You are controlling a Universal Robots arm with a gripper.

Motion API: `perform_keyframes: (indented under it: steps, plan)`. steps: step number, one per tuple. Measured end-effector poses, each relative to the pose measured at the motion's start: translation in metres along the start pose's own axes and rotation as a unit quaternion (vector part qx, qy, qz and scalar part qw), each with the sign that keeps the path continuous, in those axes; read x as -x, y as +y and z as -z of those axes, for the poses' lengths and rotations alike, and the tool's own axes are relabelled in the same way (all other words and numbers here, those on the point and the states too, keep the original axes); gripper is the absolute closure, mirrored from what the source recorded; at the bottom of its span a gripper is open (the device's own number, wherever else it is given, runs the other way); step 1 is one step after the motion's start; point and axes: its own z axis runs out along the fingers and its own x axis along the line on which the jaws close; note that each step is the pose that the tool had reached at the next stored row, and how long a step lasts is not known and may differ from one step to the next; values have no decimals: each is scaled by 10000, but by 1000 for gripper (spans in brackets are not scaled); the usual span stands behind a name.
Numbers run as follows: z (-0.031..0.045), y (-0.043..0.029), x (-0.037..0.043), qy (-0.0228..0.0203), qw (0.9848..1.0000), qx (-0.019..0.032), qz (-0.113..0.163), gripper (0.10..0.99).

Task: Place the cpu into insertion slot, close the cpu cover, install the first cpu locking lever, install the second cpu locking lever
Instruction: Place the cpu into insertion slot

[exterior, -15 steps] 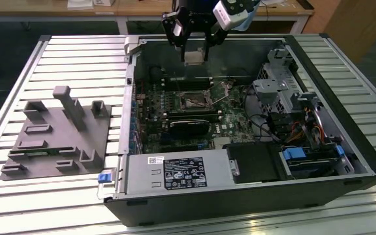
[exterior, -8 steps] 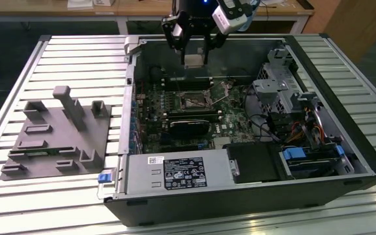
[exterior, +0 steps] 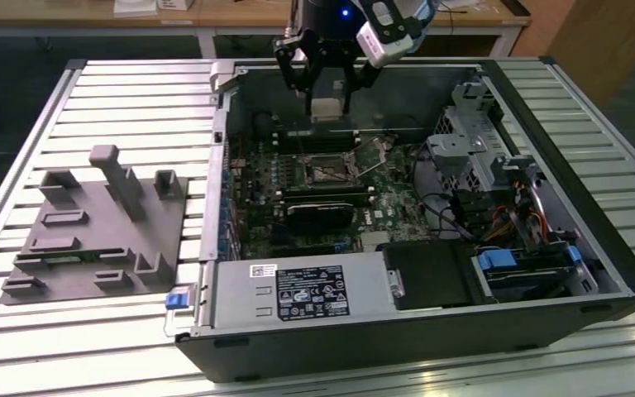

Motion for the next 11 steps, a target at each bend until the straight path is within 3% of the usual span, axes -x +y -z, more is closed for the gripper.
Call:
perform_keyframes:
  steps: [11]
  plan:
    - [-146,102,53,0,10000,-21,0,545]
